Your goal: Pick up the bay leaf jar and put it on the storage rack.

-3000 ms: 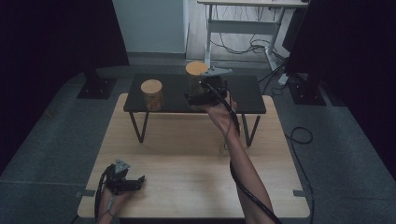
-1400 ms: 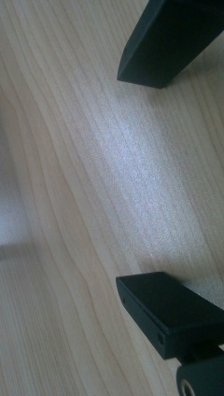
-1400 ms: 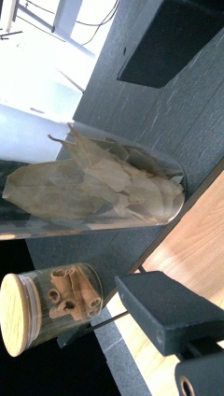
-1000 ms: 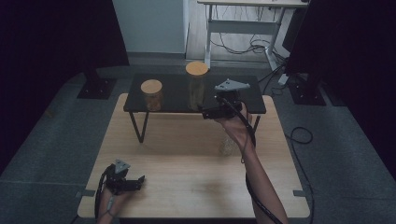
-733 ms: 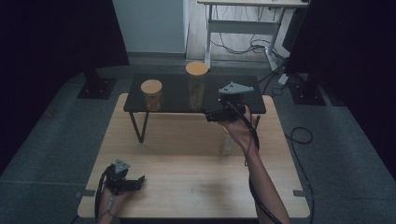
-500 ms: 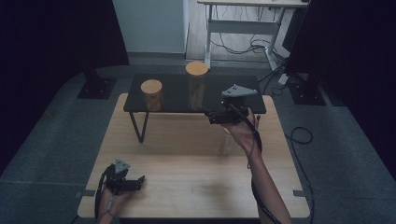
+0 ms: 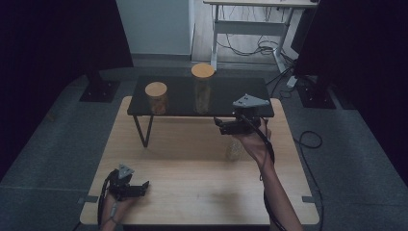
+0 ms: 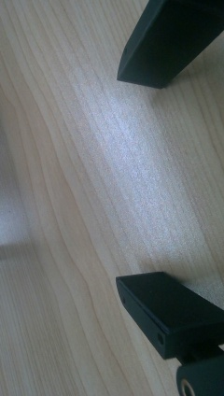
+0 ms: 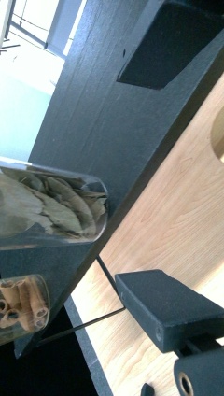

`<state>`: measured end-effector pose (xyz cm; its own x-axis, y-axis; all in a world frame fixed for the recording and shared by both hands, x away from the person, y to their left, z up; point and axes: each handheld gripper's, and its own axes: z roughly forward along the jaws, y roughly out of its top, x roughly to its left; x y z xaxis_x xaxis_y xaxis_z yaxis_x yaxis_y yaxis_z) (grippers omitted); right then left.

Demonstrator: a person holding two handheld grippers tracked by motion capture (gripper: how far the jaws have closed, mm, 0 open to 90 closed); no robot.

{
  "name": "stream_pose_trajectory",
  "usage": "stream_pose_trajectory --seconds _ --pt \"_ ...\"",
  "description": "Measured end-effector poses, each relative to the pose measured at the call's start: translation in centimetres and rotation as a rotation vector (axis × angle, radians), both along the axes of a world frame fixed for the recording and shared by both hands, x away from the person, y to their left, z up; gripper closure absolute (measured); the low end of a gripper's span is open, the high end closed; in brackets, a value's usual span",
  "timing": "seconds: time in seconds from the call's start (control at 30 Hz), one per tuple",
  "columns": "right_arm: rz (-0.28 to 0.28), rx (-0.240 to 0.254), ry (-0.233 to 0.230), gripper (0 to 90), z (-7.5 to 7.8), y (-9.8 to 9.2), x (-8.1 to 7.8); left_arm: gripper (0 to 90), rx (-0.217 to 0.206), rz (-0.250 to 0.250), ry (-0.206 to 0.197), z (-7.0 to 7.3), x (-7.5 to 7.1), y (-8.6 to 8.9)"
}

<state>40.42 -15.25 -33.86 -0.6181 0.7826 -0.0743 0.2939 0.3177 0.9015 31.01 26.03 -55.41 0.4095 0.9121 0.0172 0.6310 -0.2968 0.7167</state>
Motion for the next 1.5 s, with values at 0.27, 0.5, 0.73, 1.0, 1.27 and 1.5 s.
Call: stream_pose_trajectory --seconds 0.27,0.5,0.73,1.0,1.27,1.5 --pt "-0.009 0.000 -0.008 4.5 -0.4 -0.9 -0.8 3.2 0.000 0.000 0.000 0.0 0.0 0.0" --pt "-0.015 0.001 -0.008 4.7 -0.8 -1.6 -1.4 3.3 0.001 0.000 0.002 0.0 0.0 0.0" --pt "-0.021 0.000 -0.014 4.9 -1.2 -2.1 -2.0 3.3 -0.001 0.000 -0.001 0.0 0.0 0.0" --pt "-0.025 0.002 -0.021 4.9 -1.5 -2.7 -2.7 3.3 0.000 0.000 0.000 0.0 0.0 0.0" --pt "-0.037 0.000 -0.015 4.9 -2.2 -3.6 -3.3 3.3 0.000 0.000 0.000 0.0 0.0 0.0" --pt "-0.047 -0.013 -0.024 4.9 -2.8 -4.0 -4.0 3.3 0.000 0.002 0.000 0.0 0.0 0.0"
